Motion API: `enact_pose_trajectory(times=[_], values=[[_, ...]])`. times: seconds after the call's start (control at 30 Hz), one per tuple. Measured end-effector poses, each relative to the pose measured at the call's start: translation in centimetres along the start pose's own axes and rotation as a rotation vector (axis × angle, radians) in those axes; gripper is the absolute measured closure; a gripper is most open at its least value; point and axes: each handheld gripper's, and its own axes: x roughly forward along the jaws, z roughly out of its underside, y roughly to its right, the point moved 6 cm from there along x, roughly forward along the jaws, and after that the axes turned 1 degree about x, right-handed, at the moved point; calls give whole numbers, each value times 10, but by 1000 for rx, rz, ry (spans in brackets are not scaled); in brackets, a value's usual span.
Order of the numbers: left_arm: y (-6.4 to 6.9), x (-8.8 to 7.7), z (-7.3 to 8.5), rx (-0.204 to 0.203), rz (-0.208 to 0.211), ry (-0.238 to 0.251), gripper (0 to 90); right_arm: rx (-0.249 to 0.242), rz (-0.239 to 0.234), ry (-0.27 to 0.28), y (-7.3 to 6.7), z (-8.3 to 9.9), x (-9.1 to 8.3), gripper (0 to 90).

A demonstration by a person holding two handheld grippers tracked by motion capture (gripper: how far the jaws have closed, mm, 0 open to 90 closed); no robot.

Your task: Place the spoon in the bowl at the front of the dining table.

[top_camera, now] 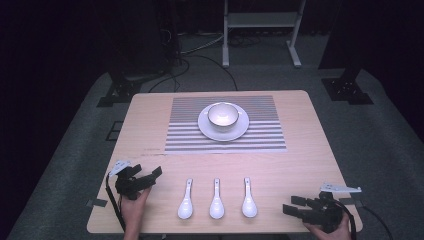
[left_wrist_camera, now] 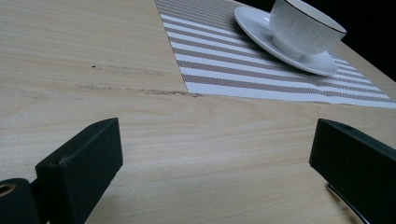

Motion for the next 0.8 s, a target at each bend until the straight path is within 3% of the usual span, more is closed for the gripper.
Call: enact_pose_trajectory(times=[0.8], values=[[0,0,0,-1,0,-1,12,-38,-38,-43,-16,-18,24,228]])
